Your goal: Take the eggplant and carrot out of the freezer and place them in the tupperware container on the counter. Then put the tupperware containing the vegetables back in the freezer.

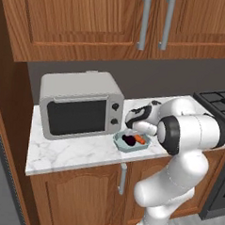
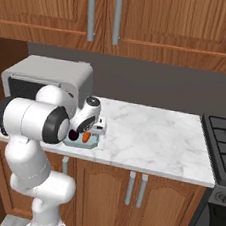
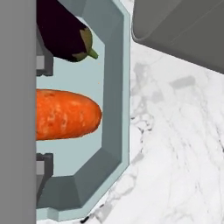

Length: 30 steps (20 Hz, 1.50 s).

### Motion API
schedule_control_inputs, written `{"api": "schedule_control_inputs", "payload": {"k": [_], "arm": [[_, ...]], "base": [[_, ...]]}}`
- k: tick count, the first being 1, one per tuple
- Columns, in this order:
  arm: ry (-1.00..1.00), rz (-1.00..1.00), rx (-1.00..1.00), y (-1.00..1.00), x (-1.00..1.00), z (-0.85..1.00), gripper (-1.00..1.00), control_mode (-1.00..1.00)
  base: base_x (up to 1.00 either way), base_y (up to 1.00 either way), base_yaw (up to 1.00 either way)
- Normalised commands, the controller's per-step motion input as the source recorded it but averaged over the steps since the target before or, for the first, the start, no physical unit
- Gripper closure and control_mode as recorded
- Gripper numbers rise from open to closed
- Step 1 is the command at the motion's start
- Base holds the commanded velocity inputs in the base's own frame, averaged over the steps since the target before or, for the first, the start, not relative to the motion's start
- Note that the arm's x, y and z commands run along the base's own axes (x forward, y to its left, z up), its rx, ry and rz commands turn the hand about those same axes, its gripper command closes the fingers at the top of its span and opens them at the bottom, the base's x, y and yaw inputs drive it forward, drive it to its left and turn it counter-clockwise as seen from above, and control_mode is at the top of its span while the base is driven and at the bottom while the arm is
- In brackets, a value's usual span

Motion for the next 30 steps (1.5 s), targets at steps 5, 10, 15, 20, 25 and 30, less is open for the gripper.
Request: {"api": "schedule_control_inputs", "payload": {"k": [5,10,15,20,25,30], "arm": [[-0.01,0.0,0.0,0.0,-0.15,0.13,-1.0,-1.0],[-0.03,-0.04,0.0,-0.21,-0.44,0.39,-1.0,-1.0],[0.0,-0.07,0.0,-0.42,-0.12,0.12,-1.0,-1.0],[0.06,-0.04,0.0,-0.39,0.0,0.13,-1.0,-1.0],[0.1,-0.01,0.0,-0.24,0.0,0.01,-1.0,-1.0],[0.1,0.0,0.0,-0.02,0.01,-0.14,-1.0,-1.0]], "base": [[0.0,0.0,0.0],[0.0,0.0,0.0],[0.0,0.0,0.0],[0.0,0.0,0.0],[0.0,0.0,0.0],[0.0,0.0,0.0]]}}
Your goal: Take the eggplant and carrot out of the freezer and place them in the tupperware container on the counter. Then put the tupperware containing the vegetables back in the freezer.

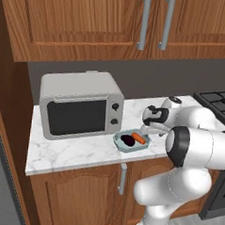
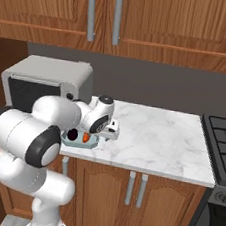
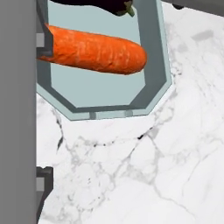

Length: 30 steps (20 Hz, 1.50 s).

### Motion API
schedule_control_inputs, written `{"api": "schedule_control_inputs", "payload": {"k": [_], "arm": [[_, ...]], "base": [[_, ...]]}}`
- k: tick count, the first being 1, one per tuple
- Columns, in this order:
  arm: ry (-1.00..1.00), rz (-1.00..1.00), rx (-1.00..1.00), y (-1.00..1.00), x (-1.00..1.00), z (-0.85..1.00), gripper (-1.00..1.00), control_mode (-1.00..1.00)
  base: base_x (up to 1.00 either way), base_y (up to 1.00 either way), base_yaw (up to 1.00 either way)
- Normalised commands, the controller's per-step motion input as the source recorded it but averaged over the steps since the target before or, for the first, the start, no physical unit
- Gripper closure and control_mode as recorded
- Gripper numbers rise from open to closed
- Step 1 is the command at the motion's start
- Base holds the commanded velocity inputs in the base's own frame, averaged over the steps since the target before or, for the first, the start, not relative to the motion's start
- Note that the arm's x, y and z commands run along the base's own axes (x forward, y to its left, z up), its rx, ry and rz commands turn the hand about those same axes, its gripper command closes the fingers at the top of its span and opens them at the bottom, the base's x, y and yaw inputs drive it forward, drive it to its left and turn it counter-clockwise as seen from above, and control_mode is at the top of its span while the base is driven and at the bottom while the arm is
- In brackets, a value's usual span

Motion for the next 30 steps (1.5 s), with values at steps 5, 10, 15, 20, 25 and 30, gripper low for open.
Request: {"api": "schedule_control_inputs", "payload": {"k": [5,10,15,20,25,30], "arm": [[0.06,0.0,0.01,0.0,0.07,-0.22,-1.0,-1.0],[0.01,0.0,0.02,0.0,0.1,-0.29,-1.0,-1.0],[0.0,0.0,0.03,0.0,0.24,-0.3,-1.0,-1.0],[0.0,0.0,0.02,0.02,0.19,-0.33,-1.0,-1.0],[0.01,0.0,0.01,0.3,0.02,-0.42,1.0,-1.0],[0.0,0.0,0.0,0.33,-0.07,-0.2,1.0,-1.0]], "base": [[0.0,0.0,0.0],[0.0,0.0,0.0],[0.0,0.0,0.0],[0.0,0.0,0.0],[0.0,0.0,0.0],[0.0,0.0,0.0]]}}
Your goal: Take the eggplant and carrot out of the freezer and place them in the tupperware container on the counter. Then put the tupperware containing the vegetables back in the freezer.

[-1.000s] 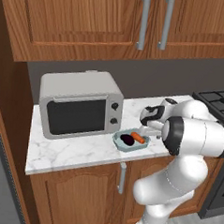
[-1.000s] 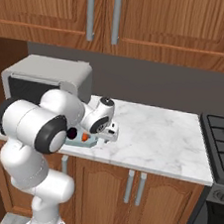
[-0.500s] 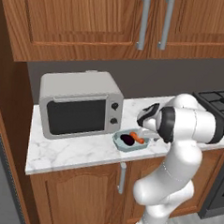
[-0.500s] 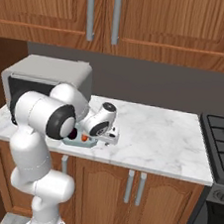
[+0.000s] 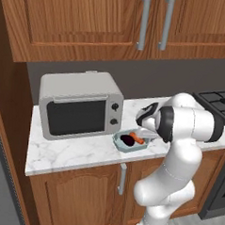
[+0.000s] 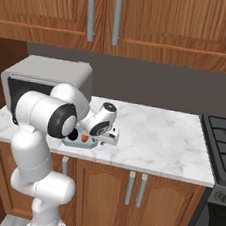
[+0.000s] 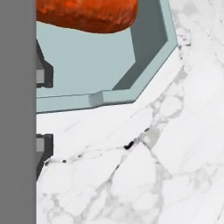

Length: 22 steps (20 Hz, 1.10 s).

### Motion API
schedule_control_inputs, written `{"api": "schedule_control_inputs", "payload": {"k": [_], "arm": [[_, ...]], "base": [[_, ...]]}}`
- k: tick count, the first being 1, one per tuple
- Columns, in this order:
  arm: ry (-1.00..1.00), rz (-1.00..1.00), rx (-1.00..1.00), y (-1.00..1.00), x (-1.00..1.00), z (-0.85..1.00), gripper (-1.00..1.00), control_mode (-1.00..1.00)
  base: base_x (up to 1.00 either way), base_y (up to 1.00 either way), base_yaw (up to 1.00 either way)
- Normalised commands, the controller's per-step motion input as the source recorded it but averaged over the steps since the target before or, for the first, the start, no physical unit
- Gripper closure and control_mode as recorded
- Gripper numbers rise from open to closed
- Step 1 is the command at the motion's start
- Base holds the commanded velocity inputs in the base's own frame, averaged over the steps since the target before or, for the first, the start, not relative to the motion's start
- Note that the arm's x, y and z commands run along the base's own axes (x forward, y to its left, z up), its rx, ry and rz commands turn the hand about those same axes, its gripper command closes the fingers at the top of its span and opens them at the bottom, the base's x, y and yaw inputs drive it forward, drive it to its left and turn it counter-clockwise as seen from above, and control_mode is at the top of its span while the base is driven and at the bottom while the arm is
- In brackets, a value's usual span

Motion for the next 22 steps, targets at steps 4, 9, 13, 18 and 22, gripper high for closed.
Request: {"api": "schedule_control_inputs", "payload": {"k": [4,9,13,18,22], "arm": [[0.0,0.0,0.04,0.33,-0.18,-0.08,1.0,-1.0],[0.0,0.0,0.07,0.33,-0.17,0.0,1.0,-1.0],[-0.05,-0.05,0.09,0.04,-0.6,0.58,1.0,-1.0],[-0.04,-0.07,0.11,-0.07,-0.74,0.99,1.0,-1.0],[-0.01,-0.05,0.08,-0.14,-0.83,1.0,1.0,-1.0]], "base": [[0.0,0.0,0.0],[0.0,0.0,0.0],[0.0,0.0,0.0],[0.0,0.0,0.0],[0.0,0.0,0.0]]}}
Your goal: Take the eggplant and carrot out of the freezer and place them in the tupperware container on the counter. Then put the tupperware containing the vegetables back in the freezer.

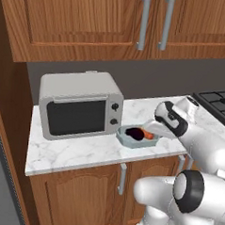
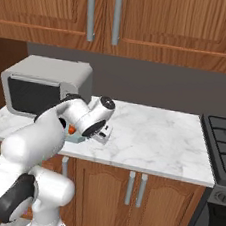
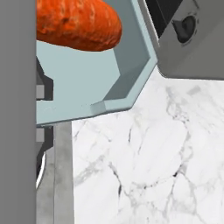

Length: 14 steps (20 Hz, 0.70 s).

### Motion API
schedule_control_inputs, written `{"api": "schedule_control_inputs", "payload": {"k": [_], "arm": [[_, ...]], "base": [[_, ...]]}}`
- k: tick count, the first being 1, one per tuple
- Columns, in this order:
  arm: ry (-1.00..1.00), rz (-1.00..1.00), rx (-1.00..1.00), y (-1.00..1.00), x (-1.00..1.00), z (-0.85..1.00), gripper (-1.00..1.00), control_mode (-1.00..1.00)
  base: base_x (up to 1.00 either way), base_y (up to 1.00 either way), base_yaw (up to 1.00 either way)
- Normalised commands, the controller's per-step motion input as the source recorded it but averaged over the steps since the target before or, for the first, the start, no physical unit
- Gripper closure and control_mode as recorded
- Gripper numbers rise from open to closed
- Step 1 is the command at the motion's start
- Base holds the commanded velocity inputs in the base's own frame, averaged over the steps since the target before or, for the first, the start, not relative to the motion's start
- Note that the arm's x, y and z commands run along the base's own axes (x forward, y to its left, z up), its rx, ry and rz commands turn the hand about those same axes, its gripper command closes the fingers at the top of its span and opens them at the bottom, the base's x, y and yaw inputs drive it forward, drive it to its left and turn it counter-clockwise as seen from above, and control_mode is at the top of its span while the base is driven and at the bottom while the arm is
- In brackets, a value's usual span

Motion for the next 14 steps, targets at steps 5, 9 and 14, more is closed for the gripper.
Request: {"api": "schedule_control_inputs", "payload": {"k": [5,9,14], "arm": [[-0.08,-0.05,0.02,-0.05,-0.97,1.0,1.0,-1.0],[-0.16,-0.06,0.0,0.0,-1.0,1.0,1.0,-1.0],[-0.15,-0.06,-0.03,0.0,-0.99,0.99,1.0,-1.0]], "base": [[0.0,0.0,0.0],[0.0,0.0,0.0],[0.0,0.0,0.0]]}}
